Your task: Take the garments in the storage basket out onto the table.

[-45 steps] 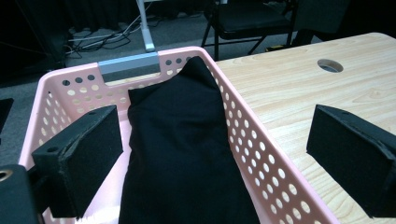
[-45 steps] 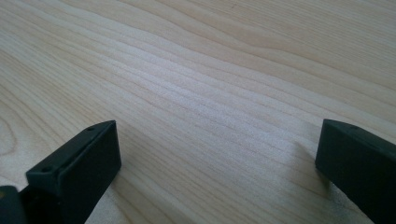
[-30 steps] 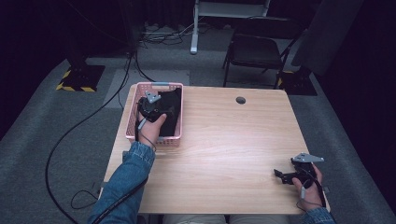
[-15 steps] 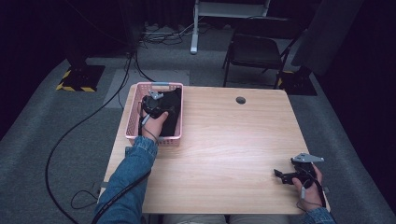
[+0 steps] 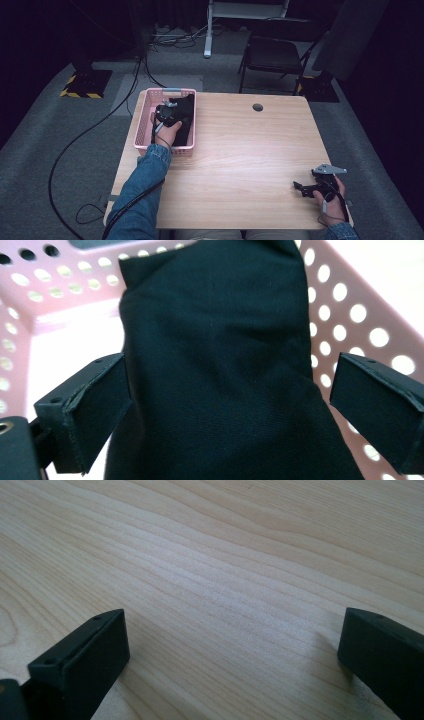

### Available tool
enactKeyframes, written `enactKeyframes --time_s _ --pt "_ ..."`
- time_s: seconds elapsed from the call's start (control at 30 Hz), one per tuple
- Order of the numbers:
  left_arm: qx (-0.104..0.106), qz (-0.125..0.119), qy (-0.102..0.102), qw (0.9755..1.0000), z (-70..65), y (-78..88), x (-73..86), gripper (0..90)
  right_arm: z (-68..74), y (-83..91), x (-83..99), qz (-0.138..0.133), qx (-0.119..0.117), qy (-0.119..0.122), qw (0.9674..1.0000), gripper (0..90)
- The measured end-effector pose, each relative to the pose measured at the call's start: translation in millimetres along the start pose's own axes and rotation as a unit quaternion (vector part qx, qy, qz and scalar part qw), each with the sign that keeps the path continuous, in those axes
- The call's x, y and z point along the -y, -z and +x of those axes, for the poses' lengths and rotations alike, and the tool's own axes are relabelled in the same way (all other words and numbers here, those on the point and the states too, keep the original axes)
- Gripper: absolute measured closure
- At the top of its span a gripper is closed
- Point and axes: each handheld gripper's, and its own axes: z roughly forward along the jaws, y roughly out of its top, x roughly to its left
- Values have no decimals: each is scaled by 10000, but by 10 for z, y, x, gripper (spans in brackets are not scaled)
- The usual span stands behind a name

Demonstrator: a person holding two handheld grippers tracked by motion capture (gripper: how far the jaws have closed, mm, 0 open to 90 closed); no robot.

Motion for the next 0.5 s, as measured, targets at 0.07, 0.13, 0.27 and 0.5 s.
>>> enactKeyframes --time_s 0.07,0.13,0.27,0.5 --pt "25 89 -22 10000 -5 -30 0 24 0 0 0 0 0 -1 10000 0" --pt "21 188 -59 9998 -9 -58 4 19 0 0 0 0 0 -2 10000 0" --pt "-68 409 -275 9988 -31 -123 18 12 0 0 0 0 0 0 10000 0" --pt "-39 557 -130 9984 -12 -182 25 0 0 0 0 0 0 0 10000 0"
